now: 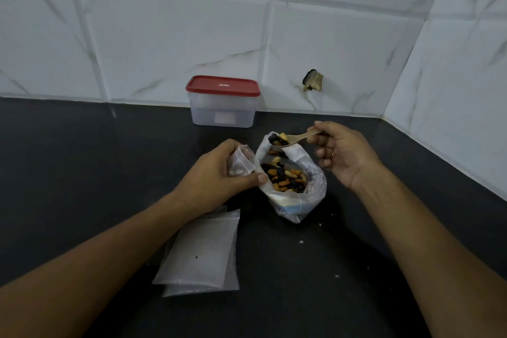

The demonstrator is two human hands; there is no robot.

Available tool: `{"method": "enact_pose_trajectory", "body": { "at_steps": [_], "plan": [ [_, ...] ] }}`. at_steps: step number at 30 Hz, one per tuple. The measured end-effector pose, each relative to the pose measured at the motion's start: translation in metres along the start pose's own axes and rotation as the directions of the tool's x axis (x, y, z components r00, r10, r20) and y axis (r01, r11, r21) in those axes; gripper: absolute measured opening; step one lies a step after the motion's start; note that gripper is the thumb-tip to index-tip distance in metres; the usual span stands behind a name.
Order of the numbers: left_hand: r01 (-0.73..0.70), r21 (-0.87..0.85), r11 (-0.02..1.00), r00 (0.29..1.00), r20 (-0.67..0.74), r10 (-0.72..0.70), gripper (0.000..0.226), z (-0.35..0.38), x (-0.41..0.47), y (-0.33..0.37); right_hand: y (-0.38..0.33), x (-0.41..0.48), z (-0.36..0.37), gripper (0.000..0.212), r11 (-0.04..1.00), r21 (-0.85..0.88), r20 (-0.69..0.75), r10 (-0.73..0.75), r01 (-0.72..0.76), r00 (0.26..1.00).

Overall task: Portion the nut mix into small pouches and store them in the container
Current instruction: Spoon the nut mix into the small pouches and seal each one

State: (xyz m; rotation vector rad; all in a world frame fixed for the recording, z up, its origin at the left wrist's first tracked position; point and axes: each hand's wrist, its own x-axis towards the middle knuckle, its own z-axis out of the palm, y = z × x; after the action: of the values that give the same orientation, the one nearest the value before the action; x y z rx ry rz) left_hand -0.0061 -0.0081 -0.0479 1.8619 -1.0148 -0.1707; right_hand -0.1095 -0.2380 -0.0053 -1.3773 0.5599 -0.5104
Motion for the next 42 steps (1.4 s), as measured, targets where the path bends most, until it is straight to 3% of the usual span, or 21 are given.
{"method": "enact_pose_trajectory", "body": {
  "at_steps": [7,16,22,27,36,42],
  "plan": [
    [0.006,-0.006,1.000,1.000,-0.009,-0.006,0.048,0.001,0.000,0.001,-0.006,-0.015,0.016,0.017,1.000,0.021,0.131,-0.008,0.005,0.991],
    [-0.015,-0.028,0.999,1.000,0.001,0.015,0.044,0.000,0.000,0.000,0.001,-0.032,0.037,0.021,0.977,-0.163,0.196,-0.107,0.140,0.975],
    [-0.033,-0.031,0.999,0.999,-0.014,0.032,0.043,0.001,0.000,-0.002,0.005,-0.039,0.045,0.012,0.910,-0.277,0.414,-0.178,0.309,0.893],
    [-0.052,-0.003,0.999,0.998,-0.029,0.052,0.043,0.001,0.000,-0.003,0.005,-0.040,0.047,0.016,0.888,-0.286,0.529,-0.168,0.361,0.832],
    [-0.020,-0.039,0.999,0.999,-0.037,0.018,0.041,0.000,0.001,-0.002,-0.003,-0.033,0.035,0.020,0.958,-0.077,0.380,-0.227,0.276,0.896],
    [-0.006,-0.077,0.997,1.000,-0.027,0.004,0.047,-0.002,-0.001,-0.001,-0.002,-0.030,0.034,0.013,0.985,0.020,0.274,-0.169,0.170,0.947]
  ]
}}
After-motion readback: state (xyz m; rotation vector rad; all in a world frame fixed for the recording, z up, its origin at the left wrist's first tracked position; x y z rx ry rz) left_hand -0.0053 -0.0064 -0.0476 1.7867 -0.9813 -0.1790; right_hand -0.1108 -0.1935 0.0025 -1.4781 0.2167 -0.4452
